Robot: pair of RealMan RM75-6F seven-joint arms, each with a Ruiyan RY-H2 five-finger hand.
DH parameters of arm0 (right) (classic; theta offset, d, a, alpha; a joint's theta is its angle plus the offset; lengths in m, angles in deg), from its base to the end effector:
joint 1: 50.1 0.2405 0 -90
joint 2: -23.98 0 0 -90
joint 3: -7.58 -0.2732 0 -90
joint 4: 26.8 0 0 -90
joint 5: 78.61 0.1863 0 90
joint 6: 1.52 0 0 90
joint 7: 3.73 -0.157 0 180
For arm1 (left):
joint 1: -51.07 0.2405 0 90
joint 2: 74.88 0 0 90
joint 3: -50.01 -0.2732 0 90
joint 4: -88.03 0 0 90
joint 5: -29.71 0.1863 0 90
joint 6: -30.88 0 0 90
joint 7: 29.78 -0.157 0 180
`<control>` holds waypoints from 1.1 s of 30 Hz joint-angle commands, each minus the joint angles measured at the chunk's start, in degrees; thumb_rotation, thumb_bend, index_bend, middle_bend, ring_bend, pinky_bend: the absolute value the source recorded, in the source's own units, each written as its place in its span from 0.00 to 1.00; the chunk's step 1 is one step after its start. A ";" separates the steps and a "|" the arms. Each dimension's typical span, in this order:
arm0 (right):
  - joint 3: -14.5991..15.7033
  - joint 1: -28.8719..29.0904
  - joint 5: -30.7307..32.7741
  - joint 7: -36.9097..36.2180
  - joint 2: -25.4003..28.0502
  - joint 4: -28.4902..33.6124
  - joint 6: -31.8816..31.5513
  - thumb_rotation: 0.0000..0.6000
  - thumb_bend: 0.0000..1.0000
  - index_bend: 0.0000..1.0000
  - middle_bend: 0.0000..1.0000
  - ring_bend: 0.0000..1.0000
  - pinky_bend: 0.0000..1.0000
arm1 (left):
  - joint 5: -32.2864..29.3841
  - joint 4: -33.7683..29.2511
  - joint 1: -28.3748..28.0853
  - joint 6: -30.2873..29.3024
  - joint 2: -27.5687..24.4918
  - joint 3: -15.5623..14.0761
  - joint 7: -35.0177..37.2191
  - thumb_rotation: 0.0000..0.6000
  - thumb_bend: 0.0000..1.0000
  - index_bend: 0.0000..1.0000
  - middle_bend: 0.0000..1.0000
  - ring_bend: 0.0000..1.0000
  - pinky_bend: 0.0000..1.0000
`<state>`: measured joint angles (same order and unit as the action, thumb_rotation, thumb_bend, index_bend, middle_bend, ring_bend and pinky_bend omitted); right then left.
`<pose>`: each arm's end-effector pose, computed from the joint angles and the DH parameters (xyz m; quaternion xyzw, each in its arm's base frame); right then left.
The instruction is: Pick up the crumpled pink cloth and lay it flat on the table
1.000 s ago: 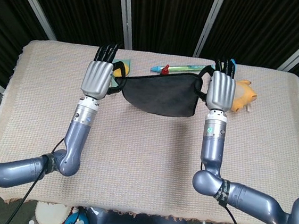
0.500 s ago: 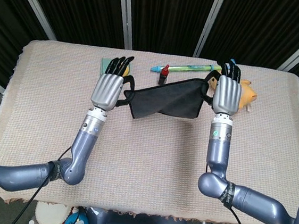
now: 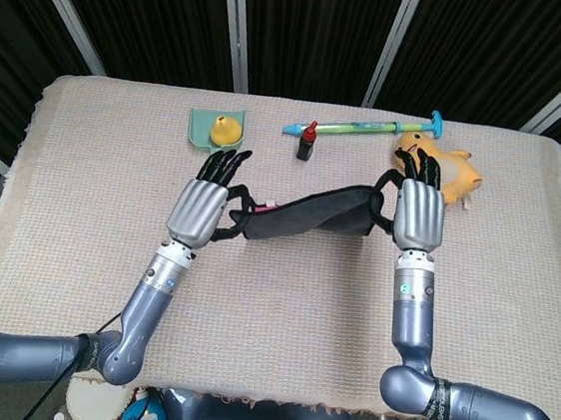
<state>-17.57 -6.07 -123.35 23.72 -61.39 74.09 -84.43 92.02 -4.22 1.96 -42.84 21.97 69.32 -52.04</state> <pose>-0.1200 -0.3858 0.1135 0.5010 -0.4345 0.5123 0.5457 -0.0500 0.3678 0.0262 -0.6243 -0.3689 -0.5577 0.4040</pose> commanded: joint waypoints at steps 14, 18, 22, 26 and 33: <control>8.91 -5.81 -9.88 3.19 -0.27 10.45 -5.72 1.00 0.53 0.61 0.20 0.00 0.01 | 5.87 -7.77 5.18 -3.92 -1.11 -5.86 -1.01 1.00 0.46 0.59 0.05 0.00 0.01; 11.53 -7.22 -12.68 3.34 -1.31 11.02 -6.40 1.00 0.53 0.61 0.20 0.00 0.01 | 7.28 -8.87 6.52 -4.60 -0.94 -7.58 -1.16 1.00 0.46 0.59 0.05 0.00 0.01; 13.75 -8.72 -14.50 3.23 -2.19 10.42 -6.78 1.00 0.53 0.61 0.20 0.00 0.01 | 8.59 -9.12 7.89 -5.07 -0.47 -9.55 -1.10 1.00 0.46 0.59 0.05 0.00 0.01; 15.47 -10.15 -15.60 2.56 -2.92 9.42 -6.92 1.00 0.53 0.61 0.20 0.00 0.01 | 9.68 -9.02 9.08 -5.36 -0.07 -11.21 -0.71 1.00 0.46 0.59 0.05 0.00 0.01; 18.11 -12.70 -18.46 2.45 -3.95 8.34 -7.24 1.00 0.53 0.61 0.20 0.00 0.01 | 12.36 -8.63 11.24 -5.64 0.18 -13.69 0.22 1.00 0.46 0.59 0.05 0.00 0.01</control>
<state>0.05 -18.30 -141.25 25.94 -65.09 82.56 -91.53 104.15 -12.91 12.95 -48.45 22.12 55.85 -52.01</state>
